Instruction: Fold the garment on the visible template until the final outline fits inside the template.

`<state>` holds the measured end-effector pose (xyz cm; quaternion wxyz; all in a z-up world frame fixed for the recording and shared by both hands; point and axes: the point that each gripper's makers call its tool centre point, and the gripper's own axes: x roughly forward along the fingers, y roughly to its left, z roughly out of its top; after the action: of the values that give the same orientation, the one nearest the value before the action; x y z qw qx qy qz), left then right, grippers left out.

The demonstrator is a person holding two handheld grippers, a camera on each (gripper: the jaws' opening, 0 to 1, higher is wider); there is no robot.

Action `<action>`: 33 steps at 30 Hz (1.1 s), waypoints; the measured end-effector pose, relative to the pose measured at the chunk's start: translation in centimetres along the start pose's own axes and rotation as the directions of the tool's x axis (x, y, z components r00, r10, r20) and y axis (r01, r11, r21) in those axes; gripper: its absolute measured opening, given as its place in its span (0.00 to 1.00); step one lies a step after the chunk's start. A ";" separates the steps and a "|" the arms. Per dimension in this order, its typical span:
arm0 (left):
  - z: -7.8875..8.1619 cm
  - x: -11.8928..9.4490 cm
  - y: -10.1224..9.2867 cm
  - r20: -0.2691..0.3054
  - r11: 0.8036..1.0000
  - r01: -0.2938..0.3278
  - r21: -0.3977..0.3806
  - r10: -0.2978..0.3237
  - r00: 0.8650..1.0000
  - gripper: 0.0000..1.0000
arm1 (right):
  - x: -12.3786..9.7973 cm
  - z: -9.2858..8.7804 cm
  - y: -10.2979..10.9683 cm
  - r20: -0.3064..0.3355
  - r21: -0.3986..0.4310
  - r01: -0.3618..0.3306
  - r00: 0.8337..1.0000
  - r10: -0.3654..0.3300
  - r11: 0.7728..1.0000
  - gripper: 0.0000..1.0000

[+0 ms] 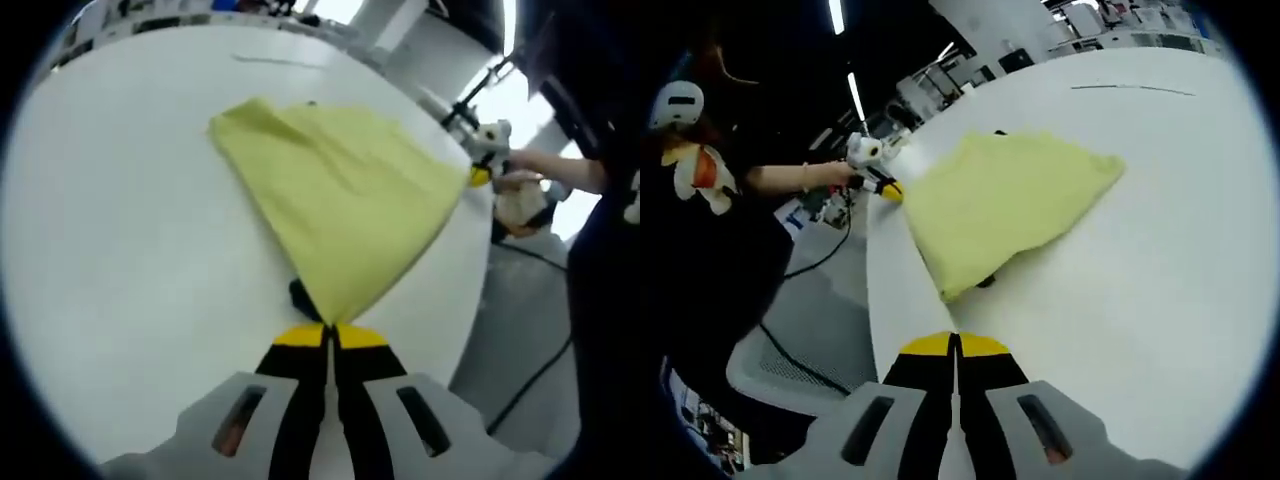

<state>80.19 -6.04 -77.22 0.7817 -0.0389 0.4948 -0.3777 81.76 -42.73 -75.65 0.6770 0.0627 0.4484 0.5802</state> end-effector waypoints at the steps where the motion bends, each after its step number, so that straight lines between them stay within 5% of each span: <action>1: -0.1 0.1 -0.1 -0.003 1.000 0.002 0.000 -0.002 1.000 0.00 | 0.5 -0.1 0.6 -0.009 0.053 -0.022 1.000 0.022 0.998 0.01; 9: -0.4 0.0 -0.5 -0.009 1.000 0.016 -0.008 -0.016 1.000 0.00 | 2.7 2.2 0.4 0.080 0.051 -0.006 0.997 0.002 0.999 0.29; 12: -0.5 0.0 -0.6 -0.004 1.000 0.018 -0.016 -0.018 1.000 0.00 | 3.7 2.6 0.5 0.083 0.042 0.000 0.997 -0.003 0.999 0.23; 14: -0.6 0.1 -0.6 -0.001 1.000 0.017 -0.021 -0.017 1.000 0.00 | 3.9 2.6 0.1 0.075 0.005 0.024 0.997 -0.024 1.000 0.03; 17: -0.7 0.0 -0.7 -0.002 1.000 0.020 -0.018 -0.020 1.000 0.00 | 3.4 2.5 -0.5 0.077 -0.075 0.043 0.996 -0.037 0.996 0.02; 24: -1.7 0.7 -2.5 0.003 0.998 0.070 0.002 -0.070 0.998 0.00 | 1.5 2.7 -1.3 0.056 -0.111 0.060 0.997 -0.054 0.992 0.02; 33: -2.1 -0.9 -1.1 0.023 0.998 0.033 -0.051 -0.032 0.999 0.00 | 1.6 0.3 -1.2 -0.023 -0.106 0.087 0.996 -0.090 0.991 0.02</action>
<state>77.72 -5.59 -77.20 0.7796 -0.0711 0.4949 -0.3770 82.70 -41.56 -77.03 0.6982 -0.0010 0.4289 0.5732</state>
